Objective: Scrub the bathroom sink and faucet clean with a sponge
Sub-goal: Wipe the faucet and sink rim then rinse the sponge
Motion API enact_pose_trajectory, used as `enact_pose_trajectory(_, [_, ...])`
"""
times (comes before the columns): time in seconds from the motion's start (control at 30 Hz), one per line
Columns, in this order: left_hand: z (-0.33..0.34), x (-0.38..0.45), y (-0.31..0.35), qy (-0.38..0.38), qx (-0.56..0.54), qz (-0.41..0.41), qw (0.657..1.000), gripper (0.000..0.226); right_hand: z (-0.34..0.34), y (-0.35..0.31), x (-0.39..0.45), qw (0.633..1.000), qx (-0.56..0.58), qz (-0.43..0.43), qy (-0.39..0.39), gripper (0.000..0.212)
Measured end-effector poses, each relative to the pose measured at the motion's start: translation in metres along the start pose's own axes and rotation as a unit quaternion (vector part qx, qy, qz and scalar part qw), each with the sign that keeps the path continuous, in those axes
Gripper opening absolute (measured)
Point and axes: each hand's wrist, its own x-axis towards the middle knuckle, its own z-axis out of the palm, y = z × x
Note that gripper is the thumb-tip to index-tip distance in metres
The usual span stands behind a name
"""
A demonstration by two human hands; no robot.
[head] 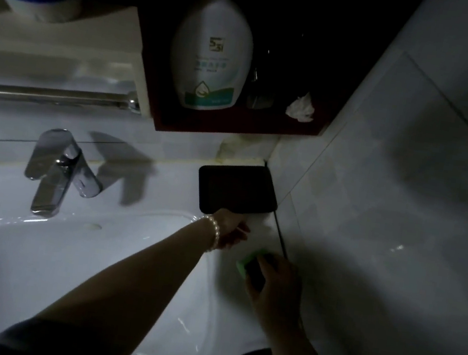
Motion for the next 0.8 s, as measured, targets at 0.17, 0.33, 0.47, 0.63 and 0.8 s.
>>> enact_pose_trajectory(0.17, [-0.044, -0.033, -0.035, -0.027, 0.175, 0.002, 0.984, 0.025, 0.018, 0.000, 0.014, 0.989, -0.131, 0.037, -0.058, 0.044])
enact_pose_trajectory(0.33, [-0.113, -0.072, -0.094, -0.038, 0.322, -0.061, 0.944, 0.020, 0.027, -0.023, -0.023, 0.992, -0.118, 0.037, -0.021, 0.051])
enact_pose_trajectory(0.47, [-0.162, -0.098, -0.141, -0.008, 0.338, -0.103, 0.935, 0.017, 0.042, -0.055, -0.074, 0.984, -0.015, -0.165, -0.062, 0.056])
enact_pose_trajectory(0.63, [-0.209, -0.122, -0.183, 0.069, 0.308, -0.088, 0.945, 0.011, 0.032, -0.062, -0.025, 0.995, 0.058, 0.050, 0.064, 0.048])
enact_pose_trajectory(0.8, [-0.236, -0.141, -0.211, 0.118, 0.251, -0.072, 0.958, 0.012, 0.051, -0.069, 0.010, 0.966, -0.009, 0.257, 0.026, 0.055])
